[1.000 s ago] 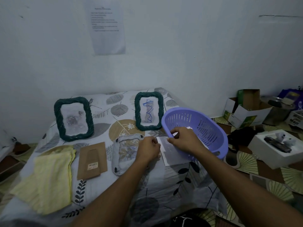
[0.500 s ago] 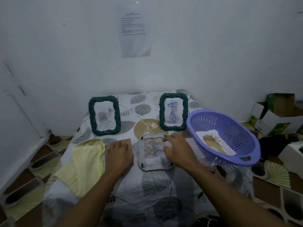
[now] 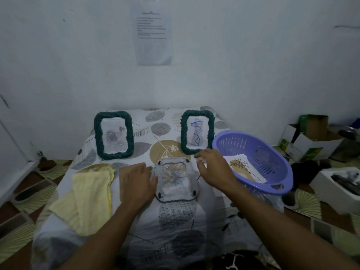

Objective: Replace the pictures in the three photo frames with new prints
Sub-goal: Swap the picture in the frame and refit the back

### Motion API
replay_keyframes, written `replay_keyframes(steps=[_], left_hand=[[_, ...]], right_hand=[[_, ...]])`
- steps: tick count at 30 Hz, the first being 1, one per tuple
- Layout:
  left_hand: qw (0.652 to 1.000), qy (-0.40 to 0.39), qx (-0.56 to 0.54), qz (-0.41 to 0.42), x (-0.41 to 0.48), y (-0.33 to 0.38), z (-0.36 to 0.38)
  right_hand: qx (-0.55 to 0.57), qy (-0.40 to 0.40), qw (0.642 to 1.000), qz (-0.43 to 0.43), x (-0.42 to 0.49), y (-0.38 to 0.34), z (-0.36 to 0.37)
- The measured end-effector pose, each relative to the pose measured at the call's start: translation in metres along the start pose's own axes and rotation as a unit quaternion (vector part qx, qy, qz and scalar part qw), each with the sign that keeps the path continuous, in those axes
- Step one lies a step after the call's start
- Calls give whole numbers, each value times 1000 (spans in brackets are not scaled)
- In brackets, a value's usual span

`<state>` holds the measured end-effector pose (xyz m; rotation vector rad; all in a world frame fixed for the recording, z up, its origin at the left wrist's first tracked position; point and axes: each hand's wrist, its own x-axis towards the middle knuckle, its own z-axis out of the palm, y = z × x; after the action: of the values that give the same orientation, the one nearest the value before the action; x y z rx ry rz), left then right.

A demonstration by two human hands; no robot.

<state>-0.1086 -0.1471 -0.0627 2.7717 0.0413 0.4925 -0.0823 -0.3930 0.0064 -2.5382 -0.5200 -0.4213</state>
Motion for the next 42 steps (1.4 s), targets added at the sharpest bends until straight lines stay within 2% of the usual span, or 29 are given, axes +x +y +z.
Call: replay_keyframes(steps=[5, 8, 11, 14, 16, 20, 22, 32, 38, 40, 42], left_hand=[[981, -59, -177, 56, 22, 69, 9], [951, -96, -292, 42, 29, 113, 12], [926, -143, -349, 0, 39, 154, 16], [901, -158, -403, -10, 47, 182, 18], [896, -153, -416, 7, 46, 190, 24], [876, -144, -460, 2, 40, 192, 35], [870, -145, -472, 1, 39, 192, 36], [880, -151, -451, -2, 40, 186, 35], [879, -155, -451, 9, 41, 185, 34], [884, -147, -443, 25, 41, 186, 32], [893, -124, -431, 28, 42, 184, 32]], right_hand=[[-13, 37, 994, 103, 6, 48, -41], [-17, -7, 980, 196, 3, 86, -53], [-32, -73, 966, 248, 7, 112, -53], [-78, -147, 952, 256, 15, 121, -45], [-135, -186, 944, 236, 18, 121, -39], [-216, -207, 934, 195, 18, 122, -31], [-220, -201, 936, 188, 17, 121, -30], [-160, -128, 955, 214, 17, 114, -35], [-105, -53, 961, 250, 22, 112, -54], [-52, -15, 966, 252, 28, 105, -63], [76, 43, 965, 246, 36, 90, -71]])
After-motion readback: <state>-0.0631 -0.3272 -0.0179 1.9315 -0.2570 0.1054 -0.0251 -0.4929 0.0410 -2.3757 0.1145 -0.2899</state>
